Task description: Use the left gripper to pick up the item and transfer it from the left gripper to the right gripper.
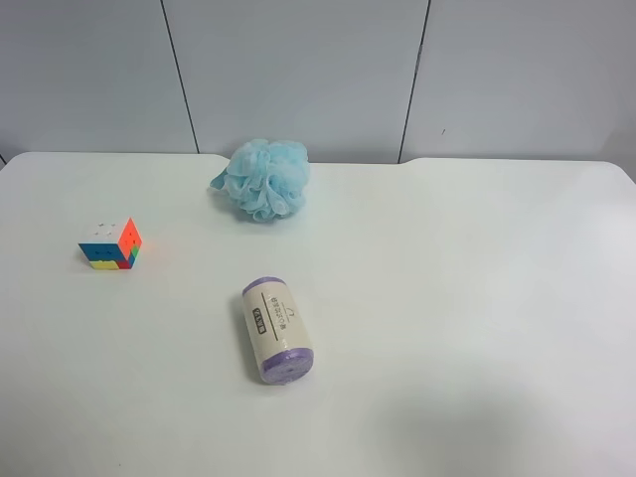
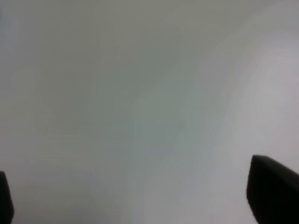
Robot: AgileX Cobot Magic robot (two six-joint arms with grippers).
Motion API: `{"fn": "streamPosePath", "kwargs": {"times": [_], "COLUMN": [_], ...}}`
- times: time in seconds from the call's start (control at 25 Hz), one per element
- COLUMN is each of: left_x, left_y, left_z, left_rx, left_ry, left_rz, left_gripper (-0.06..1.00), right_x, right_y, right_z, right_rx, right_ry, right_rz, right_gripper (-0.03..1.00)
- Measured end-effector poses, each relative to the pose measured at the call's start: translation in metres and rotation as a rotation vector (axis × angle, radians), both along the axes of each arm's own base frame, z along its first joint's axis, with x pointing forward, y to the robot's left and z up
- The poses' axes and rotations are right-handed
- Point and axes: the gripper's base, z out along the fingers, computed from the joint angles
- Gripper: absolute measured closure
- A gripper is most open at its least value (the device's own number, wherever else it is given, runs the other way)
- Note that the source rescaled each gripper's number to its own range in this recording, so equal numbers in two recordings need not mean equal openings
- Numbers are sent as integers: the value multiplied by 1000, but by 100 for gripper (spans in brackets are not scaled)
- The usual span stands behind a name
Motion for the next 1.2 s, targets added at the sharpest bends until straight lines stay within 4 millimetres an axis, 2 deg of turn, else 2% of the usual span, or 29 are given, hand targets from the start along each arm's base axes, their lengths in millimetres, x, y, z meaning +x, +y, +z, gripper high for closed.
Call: {"fn": "streamPosePath", "kwargs": {"times": [1.2], "left_x": [0], "left_y": [0], "left_z": [0], "left_rx": [0], "left_ry": [0], "left_rz": [0], "left_gripper": [-6], "right_x": [0], "right_y": [0], "right_z": [0], "right_rx": [0], "right_ry": [0], "right_rz": [0], "right_gripper": [-3]}}
